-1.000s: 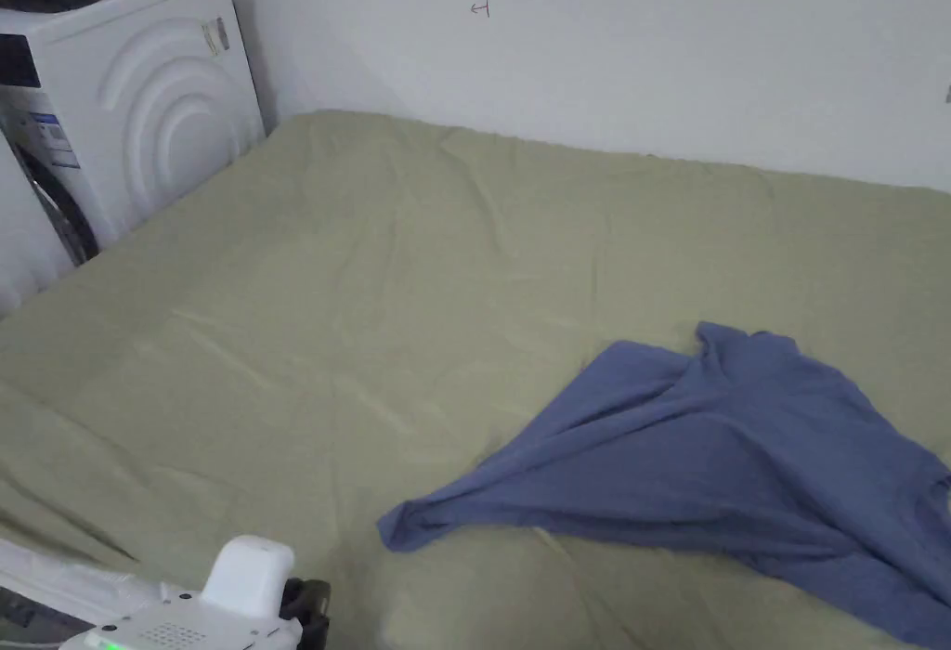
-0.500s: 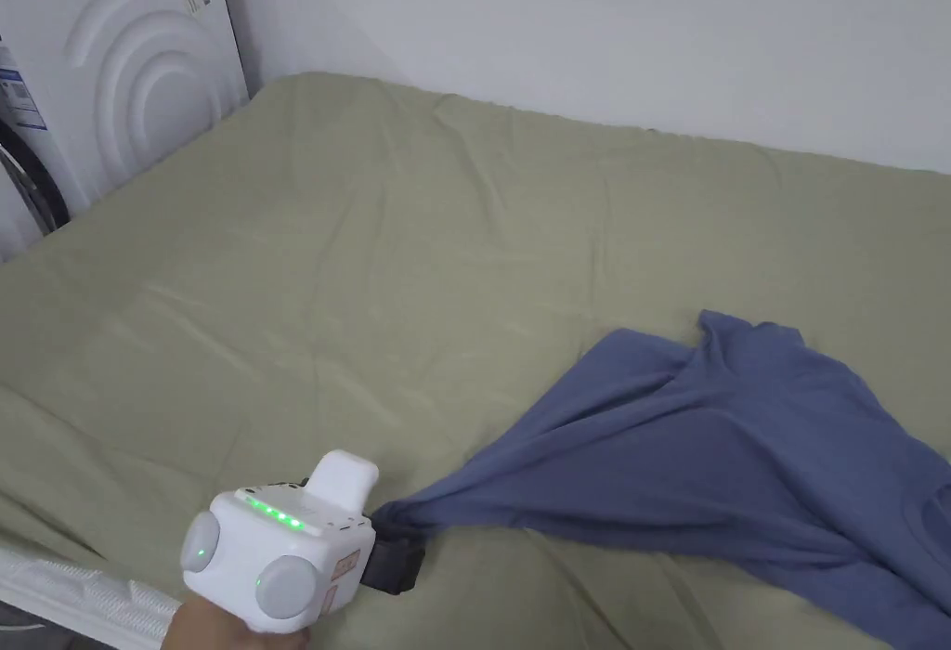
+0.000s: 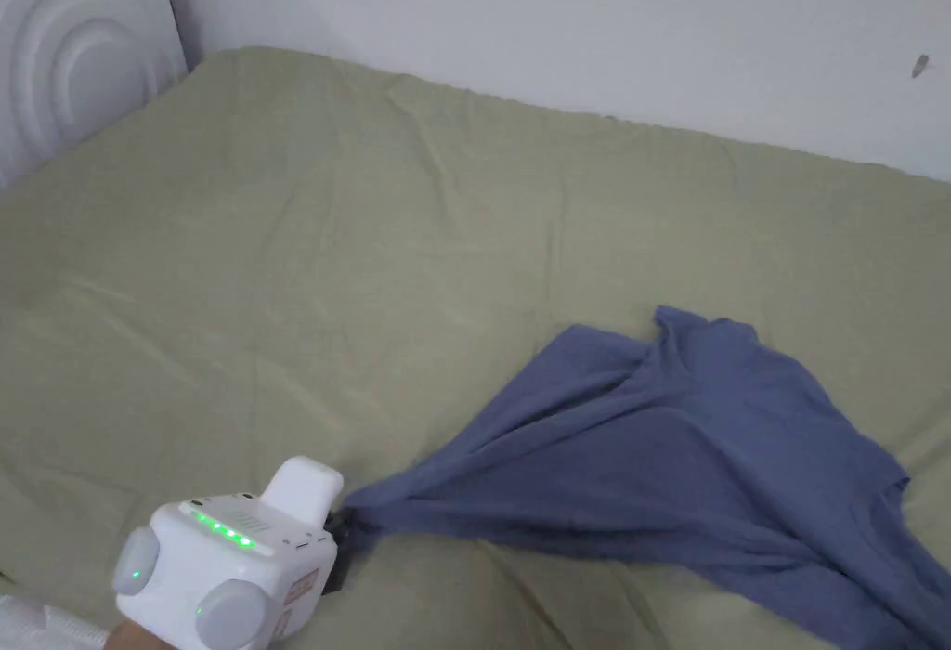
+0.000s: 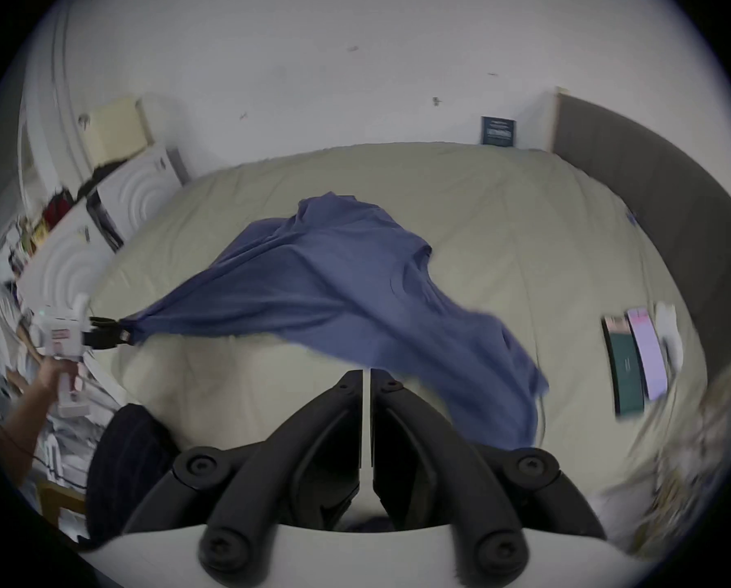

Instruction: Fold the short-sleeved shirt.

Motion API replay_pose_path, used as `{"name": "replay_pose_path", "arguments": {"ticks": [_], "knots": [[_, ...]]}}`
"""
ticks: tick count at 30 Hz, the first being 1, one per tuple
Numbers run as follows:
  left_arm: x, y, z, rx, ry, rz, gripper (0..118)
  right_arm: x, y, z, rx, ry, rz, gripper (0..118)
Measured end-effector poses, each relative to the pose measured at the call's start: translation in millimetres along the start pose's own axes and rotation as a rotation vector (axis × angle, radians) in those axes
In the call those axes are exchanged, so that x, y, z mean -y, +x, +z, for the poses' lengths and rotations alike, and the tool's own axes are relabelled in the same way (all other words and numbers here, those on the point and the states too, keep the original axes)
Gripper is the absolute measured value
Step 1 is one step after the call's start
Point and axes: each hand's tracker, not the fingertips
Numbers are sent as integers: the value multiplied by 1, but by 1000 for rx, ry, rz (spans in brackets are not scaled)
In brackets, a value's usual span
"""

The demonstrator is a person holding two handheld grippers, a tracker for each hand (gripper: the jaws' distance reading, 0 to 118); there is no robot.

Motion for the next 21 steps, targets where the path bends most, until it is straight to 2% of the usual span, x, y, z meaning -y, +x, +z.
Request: {"name": "replay_pose_path", "arguments": {"ticks": [3, 7, 10, 12, 15, 16, 17, 18, 19, 20, 21], "knots": [[2, 3, 3, 24, 2, 30, 0, -54, -5, -59, -12, -43, 69, 5], [3, 9, 6, 27, 8, 35, 0, -122, 8, -157, 34, -128, 151, 5], [2, 11, 7, 39, 7, 51, 0, -163, 20, -220, 73, -196, 134, 5], [0, 10, 8, 46, 13, 64, 0, -190, 29, -259, 65, -257, 87, 5], [-2, 11, 8, 47, 14, 81, 0, -218, 37, -298, 69, -242, 50, 6], [-3, 11, 8, 49, 14, 89, 0, -226, 39, -308, 65, -238, 39, 12], [-5, 10, 7, 52, 12, 96, 0, -231, 40, -316, 64, -231, 44, 50], [-6, 10, 7, 52, 9, 100, 0, -236, 42, -324, 62, -227, 44, 94], [-6, 11, 7, 54, 4, 102, 0, -239, 43, -333, 75, -243, 46, 118], [-8, 11, 7, 52, 2, 101, 0, -239, 45, -340, 78, -299, 44, 116], [-9, 11, 8, 49, 5, 98, 0, -241, 44, -349, 71, -276, 56, 116]]}}
